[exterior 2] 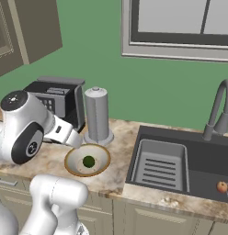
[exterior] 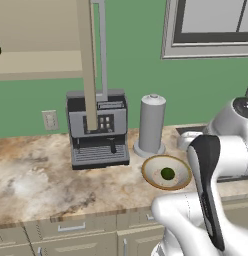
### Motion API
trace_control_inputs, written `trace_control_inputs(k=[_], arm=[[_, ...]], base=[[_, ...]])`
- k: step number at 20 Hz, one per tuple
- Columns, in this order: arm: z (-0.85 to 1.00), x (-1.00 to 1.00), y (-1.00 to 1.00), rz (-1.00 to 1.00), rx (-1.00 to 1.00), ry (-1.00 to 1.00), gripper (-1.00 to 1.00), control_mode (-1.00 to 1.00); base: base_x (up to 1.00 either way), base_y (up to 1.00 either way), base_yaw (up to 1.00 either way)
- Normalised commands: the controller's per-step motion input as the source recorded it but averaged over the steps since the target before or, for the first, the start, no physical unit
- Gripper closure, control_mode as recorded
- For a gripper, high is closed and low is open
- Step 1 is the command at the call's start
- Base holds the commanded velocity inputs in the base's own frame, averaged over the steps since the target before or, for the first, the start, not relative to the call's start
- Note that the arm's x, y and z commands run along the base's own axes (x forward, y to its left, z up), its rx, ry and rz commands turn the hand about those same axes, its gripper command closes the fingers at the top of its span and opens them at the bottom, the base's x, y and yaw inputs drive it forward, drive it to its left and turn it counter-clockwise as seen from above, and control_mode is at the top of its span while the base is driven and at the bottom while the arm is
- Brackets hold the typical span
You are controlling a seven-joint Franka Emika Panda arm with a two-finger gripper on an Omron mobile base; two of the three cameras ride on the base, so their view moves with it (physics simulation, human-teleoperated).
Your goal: Pick the limes from the cabinet and place them in one bowl. Pick the peach from the sink and place it in the other bowl.
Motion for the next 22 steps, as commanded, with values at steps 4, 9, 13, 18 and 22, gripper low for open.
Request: trace_control_inputs(k=[4, 9, 13, 18, 22], arm=[[0.0, 0.0, 0.0, 0.0, 0.0, 0.0, -1.0, -1.0], [0.0, -0.1, 0.0, 0.0, 0.0, 0.0, -1.0, -1.0], [0.0, 0.0, 0.0, 0.0, 0.0, 0.0, -1.0, 1.0], [0.0, 0.0, 0.0, 0.0, 0.0, 0.0, -1.0, 1.0], [0.0, 0.0, 0.0, 0.0, 0.0, 0.0, -1.0, 1.0]], base=[[0.0, 0.0, 0.0], [0.0, 0.0, 0.0], [-0.45, 0.0, 0.0], [-0.52, 0.0, -0.01], [-0.31, 0.28, -0.03]])
